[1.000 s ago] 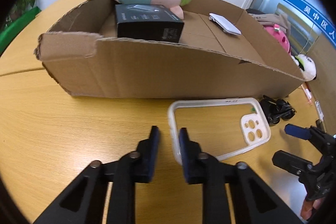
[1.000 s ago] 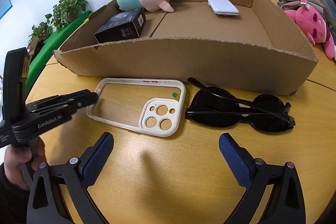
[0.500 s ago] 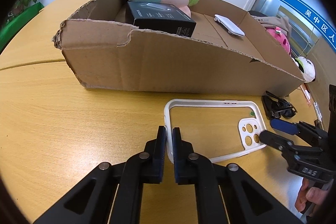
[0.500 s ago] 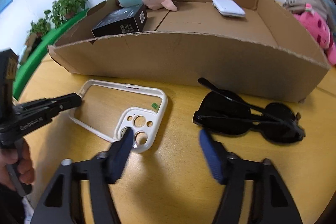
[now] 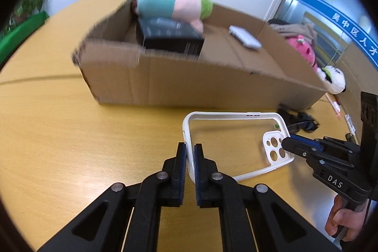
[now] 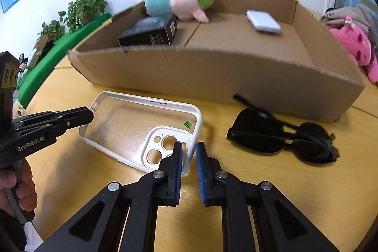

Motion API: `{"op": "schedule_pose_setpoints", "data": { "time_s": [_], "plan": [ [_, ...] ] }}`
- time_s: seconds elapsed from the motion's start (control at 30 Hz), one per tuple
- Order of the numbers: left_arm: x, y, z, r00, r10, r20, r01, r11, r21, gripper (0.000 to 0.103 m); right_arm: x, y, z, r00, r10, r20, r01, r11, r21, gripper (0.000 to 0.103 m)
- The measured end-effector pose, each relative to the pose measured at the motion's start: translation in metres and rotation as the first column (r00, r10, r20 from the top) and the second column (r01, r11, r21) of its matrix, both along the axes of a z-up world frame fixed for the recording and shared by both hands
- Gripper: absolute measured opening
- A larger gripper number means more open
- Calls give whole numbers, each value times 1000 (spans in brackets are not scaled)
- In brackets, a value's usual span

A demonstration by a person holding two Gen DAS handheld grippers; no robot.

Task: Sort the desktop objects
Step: 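Move both grippers to the white-framed clear phone case and close on its rim, then lift the phone case with both grippers and carry it over the box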

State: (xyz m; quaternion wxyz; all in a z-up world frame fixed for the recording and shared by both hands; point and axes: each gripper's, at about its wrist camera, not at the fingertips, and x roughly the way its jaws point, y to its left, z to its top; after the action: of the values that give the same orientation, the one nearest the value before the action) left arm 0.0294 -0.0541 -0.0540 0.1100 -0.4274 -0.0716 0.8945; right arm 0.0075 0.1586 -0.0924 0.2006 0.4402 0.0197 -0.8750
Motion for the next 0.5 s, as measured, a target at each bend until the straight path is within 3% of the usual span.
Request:
{"op": "schedule_pose_setpoints", "data": {
  "time_s": [0.17,0.5],
  "plan": [
    [6,0,45,994,14,-104,-13,1000,3,6,8,4,45,995,3,-100,-7,999,-33,13],
    [-20,23,146,948,-32,-316,25,999,-27,6,-12,19,142,949,-43,-312,23,997,-69,11]
  ]
}}
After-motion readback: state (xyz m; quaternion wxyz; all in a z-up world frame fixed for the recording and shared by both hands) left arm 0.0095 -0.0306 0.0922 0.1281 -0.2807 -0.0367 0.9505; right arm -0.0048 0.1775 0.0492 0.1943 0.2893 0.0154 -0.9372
